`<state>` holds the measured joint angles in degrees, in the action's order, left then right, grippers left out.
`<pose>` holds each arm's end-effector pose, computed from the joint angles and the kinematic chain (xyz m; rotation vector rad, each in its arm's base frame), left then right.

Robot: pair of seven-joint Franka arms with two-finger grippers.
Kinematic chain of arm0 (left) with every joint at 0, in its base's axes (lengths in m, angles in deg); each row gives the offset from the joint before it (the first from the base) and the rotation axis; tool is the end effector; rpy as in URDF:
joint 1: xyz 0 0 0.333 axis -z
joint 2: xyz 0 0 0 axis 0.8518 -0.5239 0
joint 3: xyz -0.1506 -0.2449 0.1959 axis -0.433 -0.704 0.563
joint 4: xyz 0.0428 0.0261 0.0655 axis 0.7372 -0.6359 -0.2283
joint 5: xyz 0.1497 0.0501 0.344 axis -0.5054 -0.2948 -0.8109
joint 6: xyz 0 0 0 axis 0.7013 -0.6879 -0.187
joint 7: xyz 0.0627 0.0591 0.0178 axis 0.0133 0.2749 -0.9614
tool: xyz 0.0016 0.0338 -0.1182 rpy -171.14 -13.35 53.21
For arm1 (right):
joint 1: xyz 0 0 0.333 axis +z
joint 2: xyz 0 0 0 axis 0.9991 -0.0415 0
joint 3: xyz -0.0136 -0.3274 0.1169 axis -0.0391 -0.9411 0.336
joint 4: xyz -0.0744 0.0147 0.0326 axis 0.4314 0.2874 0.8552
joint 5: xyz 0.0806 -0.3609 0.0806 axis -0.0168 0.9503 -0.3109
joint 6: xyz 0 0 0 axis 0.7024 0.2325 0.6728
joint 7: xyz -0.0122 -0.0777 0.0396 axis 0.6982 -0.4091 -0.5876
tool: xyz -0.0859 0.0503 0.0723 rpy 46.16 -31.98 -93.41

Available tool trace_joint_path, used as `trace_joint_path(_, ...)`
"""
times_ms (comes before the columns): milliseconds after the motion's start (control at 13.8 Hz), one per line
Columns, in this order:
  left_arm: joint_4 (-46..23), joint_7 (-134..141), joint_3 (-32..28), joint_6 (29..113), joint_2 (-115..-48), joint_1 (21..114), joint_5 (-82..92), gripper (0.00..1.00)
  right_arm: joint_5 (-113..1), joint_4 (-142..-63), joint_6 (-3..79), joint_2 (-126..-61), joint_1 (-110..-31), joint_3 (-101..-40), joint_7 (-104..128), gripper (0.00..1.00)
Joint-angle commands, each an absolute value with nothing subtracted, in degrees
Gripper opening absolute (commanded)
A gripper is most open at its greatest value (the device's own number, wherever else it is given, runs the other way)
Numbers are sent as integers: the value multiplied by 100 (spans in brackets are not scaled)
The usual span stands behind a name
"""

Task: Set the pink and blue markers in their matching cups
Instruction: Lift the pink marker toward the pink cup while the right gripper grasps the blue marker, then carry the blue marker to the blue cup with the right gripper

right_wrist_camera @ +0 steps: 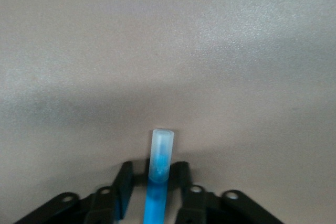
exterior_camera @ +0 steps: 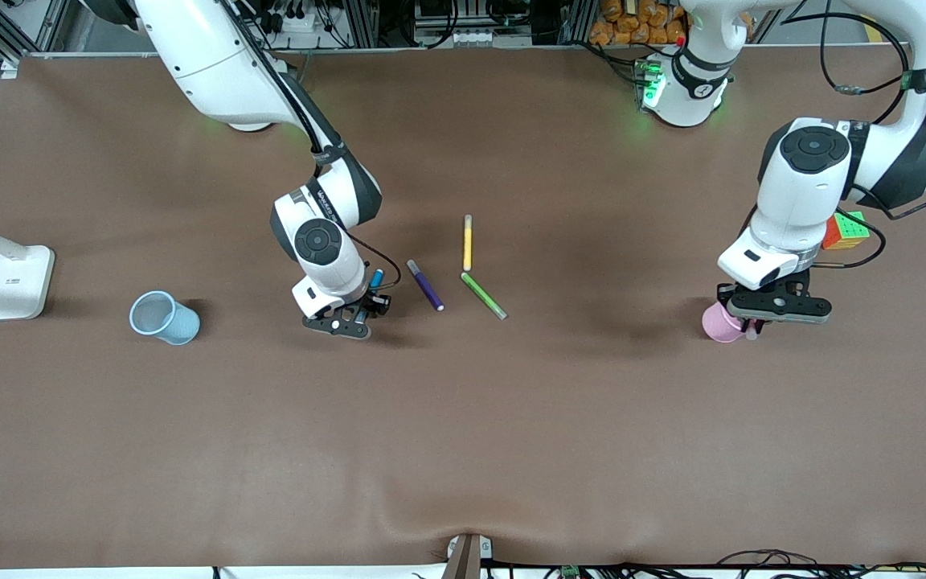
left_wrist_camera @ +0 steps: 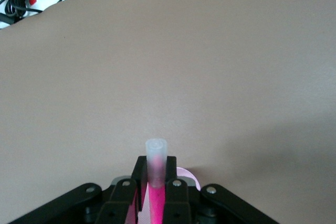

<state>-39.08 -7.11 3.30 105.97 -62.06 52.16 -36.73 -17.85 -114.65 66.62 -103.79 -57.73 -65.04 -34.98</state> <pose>0.5600 -0.0726 0.3851 -2.8192 0.3870 -0.5458 0.5445 0.3152 0.2012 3.1135 -0.3017 -0.0008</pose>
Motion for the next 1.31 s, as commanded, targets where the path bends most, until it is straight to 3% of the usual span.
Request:
trace_joint_path(0,-4215,-671,259,11248,-6144,4822,-4105,0,-1819,-11517,6742,-10377,-5800,-6514,-3471,21)
trace_joint_path(145,-4207,-706,259,11478,-6346,4804,-4124,0,-1819,-11517,6742,-10342,-5800,-6514,-3462,3)
trace_joint_path(218,-4224,-758,259,11575,-6417,4804,-4124,0,-1819,-11517,6716,-10272,-5809,-6514,-3427,0)
trace_joint_path(508,-4303,-767,276,11865,-6558,4672,-4202,0,-1819,-11588,6497,-9693,-6054,-6514,-2007,0)
trace_joint_path(871,-4303,-767,267,12041,-6813,4531,-4238,0,-1889,-11553,5514,-8884,-6599,-6487,-135,0)
trace_joint_path(1234,-4321,-785,267,12112,-6919,4531,-4238,0,-2793,-11518,4767,-8304,-7363,-6505,2430,0)
